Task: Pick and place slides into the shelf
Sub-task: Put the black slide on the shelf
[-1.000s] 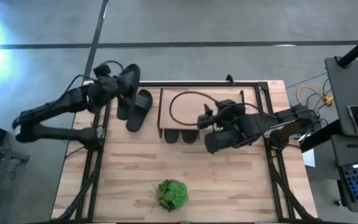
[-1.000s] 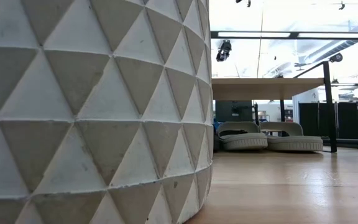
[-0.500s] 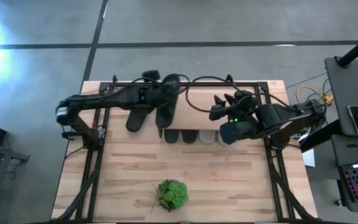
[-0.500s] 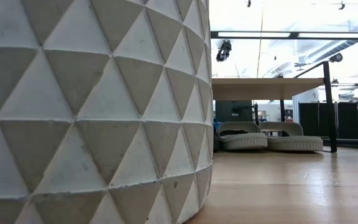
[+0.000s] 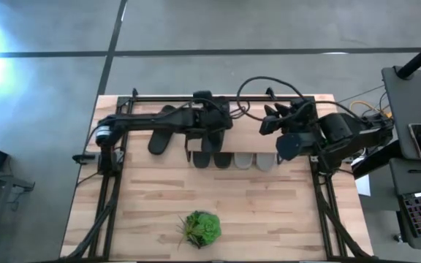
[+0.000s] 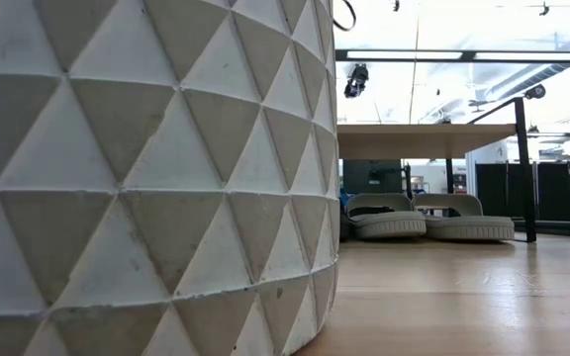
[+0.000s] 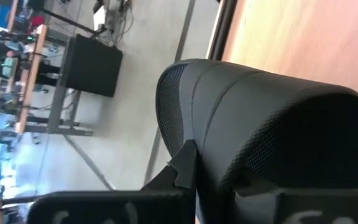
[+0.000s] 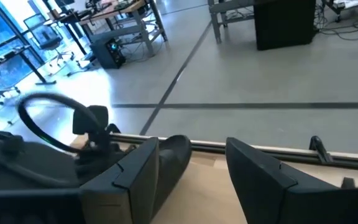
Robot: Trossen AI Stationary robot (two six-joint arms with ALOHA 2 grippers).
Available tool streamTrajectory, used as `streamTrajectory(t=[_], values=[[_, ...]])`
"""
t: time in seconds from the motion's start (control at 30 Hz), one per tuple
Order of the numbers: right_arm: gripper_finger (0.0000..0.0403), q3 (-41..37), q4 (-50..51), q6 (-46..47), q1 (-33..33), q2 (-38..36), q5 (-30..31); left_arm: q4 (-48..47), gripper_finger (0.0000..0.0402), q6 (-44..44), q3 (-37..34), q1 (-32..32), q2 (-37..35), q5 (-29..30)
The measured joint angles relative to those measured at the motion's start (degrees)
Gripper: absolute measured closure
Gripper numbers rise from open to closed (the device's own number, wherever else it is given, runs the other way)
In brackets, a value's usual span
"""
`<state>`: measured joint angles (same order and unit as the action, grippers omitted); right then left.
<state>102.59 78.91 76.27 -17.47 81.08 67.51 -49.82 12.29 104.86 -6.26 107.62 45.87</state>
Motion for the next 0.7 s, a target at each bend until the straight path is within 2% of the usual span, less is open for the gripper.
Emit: streamTrajectory(t=[0.1,0.4,0.7], values=[[0.022,0.02,1.15,0.05,0.0,-0.22,-0.36,0.3,0.0387,0.04,0.02,0.11,0.89,0.91],[0.0211,-0.72,3.49,0.55,0.0,0.04,-1.92,1.56,0.034,-2.42,0.13,0.33,0.95,-5.42],[0.0211,-1.61,4.67,2.77,-0.01,0.04,-2.98,2.02,0.0317,-0.98,0.13,-0.04,3.47,-3.01]])
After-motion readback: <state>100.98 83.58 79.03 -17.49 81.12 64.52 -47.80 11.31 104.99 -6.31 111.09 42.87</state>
